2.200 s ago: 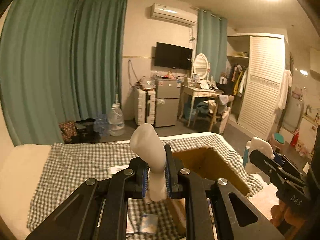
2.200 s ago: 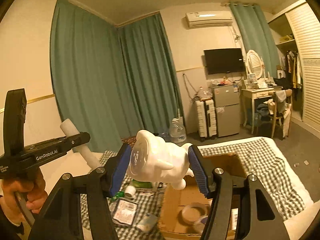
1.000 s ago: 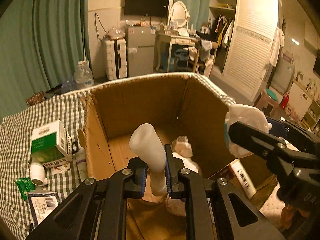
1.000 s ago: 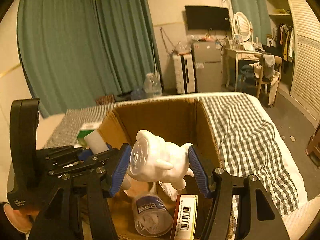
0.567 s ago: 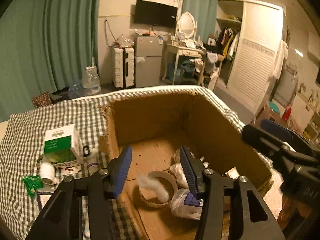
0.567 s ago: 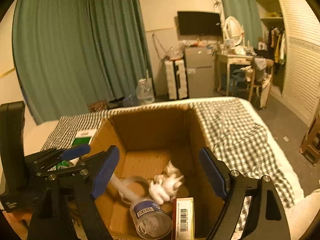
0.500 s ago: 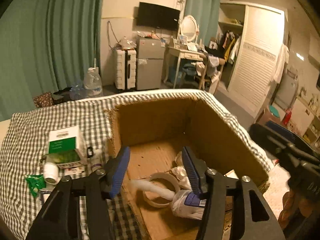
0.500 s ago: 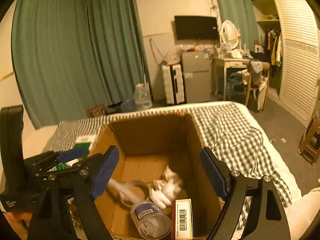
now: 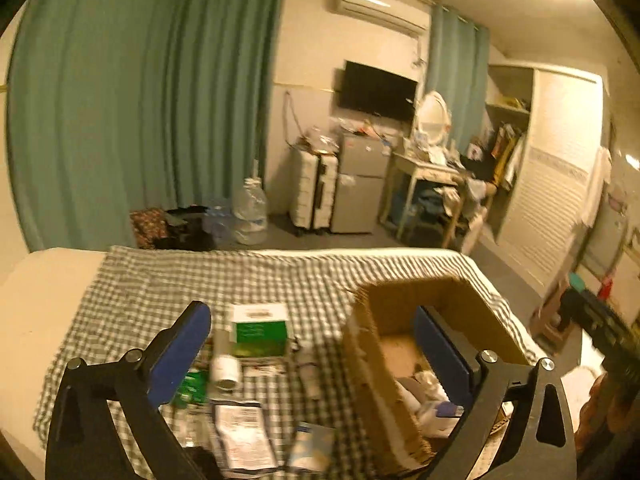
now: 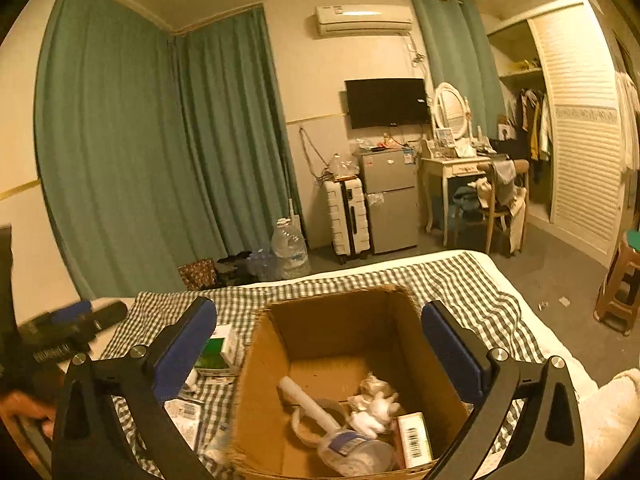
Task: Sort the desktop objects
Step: 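Move both tools back over the items on the bedspread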
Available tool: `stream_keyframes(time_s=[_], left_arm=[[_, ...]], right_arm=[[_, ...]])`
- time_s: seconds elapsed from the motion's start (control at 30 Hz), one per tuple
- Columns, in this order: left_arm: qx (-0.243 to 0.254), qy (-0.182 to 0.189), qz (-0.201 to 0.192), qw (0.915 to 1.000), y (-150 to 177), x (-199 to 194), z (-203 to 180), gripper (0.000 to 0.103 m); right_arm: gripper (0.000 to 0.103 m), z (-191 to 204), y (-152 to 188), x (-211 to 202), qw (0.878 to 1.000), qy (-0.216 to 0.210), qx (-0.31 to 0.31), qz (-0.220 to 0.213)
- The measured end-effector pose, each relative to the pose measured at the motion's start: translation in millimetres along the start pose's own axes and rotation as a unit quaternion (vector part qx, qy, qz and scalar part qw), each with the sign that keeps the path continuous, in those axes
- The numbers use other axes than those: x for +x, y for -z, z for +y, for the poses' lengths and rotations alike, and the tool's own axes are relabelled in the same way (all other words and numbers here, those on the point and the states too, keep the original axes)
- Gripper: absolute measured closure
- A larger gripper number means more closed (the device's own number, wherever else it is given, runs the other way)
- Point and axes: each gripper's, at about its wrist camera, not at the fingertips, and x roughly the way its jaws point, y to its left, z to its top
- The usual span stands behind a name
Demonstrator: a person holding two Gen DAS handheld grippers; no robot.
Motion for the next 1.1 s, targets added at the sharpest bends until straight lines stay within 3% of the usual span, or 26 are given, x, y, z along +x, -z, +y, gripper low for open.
stream_keyframes(time_s=[0.23, 0.5, 0.67, 0.8, 0.87, 1.1], left_arm=[[0.005, -0.029, -0.034, 0.999, -20.1, -45.0, 52.4, 0.0], [0.024, -0.066, -0.047, 0.9964, -15.7, -68.0, 104.8, 0.0], [0.001, -0.098, -0.044, 0.9942, -5.1, -58.6, 139.8, 0.0], [-0.019, -0.097, -0.041, 0.9943, 9.9, -41.7, 161.2, 0.0], [-0.009, -0.114, -0.022, 0.9932, 15.0, -24.5, 166.8, 0.0], [0.002, -0.113, 0.031, 0.9931, 31.2, 25.5, 181.3, 0.0]], right_arm=[[0.0, 60.5, -1.9, -5.3, 0.999, -0.017, -0.031, -0.008], [0.0, 117.2, 4.0, -5.3, 0.999, -0.035, -0.021, -0.034], [0.0, 139.5, 13.8, -0.8, 0.998, -0.033, -0.043, -0.033], [0.0, 150.6, 20.4, 7.7, 0.998, -0.034, -0.055, -0.026], [0.0, 154.6, 25.5, 17.5, 0.998, -0.037, -0.056, -0.006], [0.0, 177.8, 53.3, 60.3, 0.991, -0.039, -0.105, 0.067]])
